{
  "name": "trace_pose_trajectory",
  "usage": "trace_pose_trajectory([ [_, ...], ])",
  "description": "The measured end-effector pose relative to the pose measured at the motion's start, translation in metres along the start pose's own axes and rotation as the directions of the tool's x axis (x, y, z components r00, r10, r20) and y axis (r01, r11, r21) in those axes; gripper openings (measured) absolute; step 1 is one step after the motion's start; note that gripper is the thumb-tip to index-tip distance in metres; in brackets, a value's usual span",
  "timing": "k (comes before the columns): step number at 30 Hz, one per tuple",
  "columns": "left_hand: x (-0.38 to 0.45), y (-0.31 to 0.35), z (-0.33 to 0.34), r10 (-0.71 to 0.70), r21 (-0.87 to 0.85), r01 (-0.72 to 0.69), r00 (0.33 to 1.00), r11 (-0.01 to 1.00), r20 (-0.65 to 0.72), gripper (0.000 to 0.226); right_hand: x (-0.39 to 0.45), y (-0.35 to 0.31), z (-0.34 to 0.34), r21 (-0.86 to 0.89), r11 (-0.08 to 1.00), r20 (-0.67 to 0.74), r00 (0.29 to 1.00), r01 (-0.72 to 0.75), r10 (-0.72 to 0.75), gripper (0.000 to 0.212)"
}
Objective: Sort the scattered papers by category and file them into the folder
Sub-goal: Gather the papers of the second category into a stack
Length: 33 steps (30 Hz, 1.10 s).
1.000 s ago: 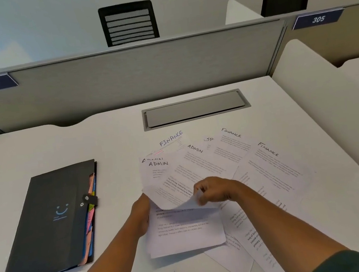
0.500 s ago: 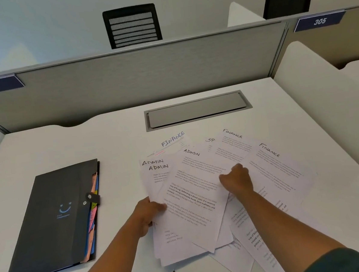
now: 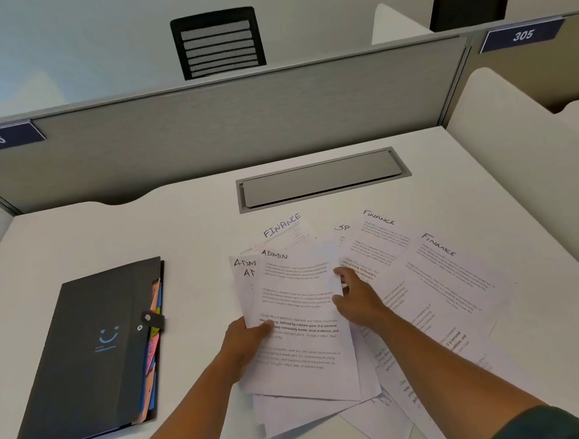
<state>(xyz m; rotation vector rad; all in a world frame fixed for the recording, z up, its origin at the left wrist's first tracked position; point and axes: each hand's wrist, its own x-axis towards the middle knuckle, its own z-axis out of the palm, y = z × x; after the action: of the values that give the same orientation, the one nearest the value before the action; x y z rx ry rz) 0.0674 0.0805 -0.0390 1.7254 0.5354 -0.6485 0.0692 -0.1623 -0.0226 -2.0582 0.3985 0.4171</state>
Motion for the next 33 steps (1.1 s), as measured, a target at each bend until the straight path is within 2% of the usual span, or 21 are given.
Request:
trace_pose_trajectory([
  [3, -0.003, 0.004, -0.001, 0.059, 0.026, -0.059, 0.998, 0.998, 0.021, 0.029, 0.0, -0.005, 0.002, 0.062, 0.998, -0.004, 1.0, 0.022, -0.022, 0.075],
  [10, -0.017, 0.027, -0.008, 0.173, -0.009, -0.172, 0.984, 0.985, 0.031, 0.025, -0.006, -0.025, -0.001, 0.263, 0.965, -0.143, 0.989, 0.0, 0.039, 0.094],
  [14, -0.027, 0.04, -0.014, 0.25, -0.059, -0.248, 0.968, 0.967, 0.028, 0.021, -0.014, -0.038, -0.01, 0.329, 0.944, -0.163, 0.986, 0.03, 0.026, 0.081],
  [17, -0.035, 0.046, -0.019, 0.324, -0.102, -0.323, 0.946, 0.941, -0.01, 0.017, -0.02, -0.049, -0.018, 0.388, 0.917, -0.203, 0.979, 0.092, -0.012, 0.057],
  [20, -0.041, 0.052, -0.025, 0.395, -0.107, -0.404, 0.914, 0.909, -0.094, 0.015, -0.028, -0.062, -0.023, 0.354, 0.917, -0.238, 0.966, 0.184, -0.102, 0.03],
  [22, -0.044, 0.057, -0.029, 0.451, -0.084, -0.465, 0.881, 0.882, -0.139, 0.013, -0.035, -0.071, -0.025, 0.341, 0.906, -0.245, 0.954, 0.251, -0.172, 0.02],
  [25, -0.051, 0.065, -0.037, 0.533, -0.058, -0.55, 0.826, 0.833, -0.183, 0.009, -0.045, -0.084, -0.025, 0.341, 0.875, -0.266, 0.928, 0.343, -0.26, 0.017],
  [29, -0.064, 0.073, -0.044, 0.614, -0.077, -0.645, 0.753, 0.76, -0.238, 0.029, -0.056, -0.097, -0.015, 0.337, 0.835, -0.282, 0.893, 0.435, -0.351, 0.029],
  [33, -0.071, 0.067, -0.048, 0.653, -0.102, -0.697, 0.705, 0.71, -0.276, 0.037, -0.063, -0.094, 0.0, 0.31, 0.825, -0.311, 0.87, 0.472, -0.381, 0.04],
])
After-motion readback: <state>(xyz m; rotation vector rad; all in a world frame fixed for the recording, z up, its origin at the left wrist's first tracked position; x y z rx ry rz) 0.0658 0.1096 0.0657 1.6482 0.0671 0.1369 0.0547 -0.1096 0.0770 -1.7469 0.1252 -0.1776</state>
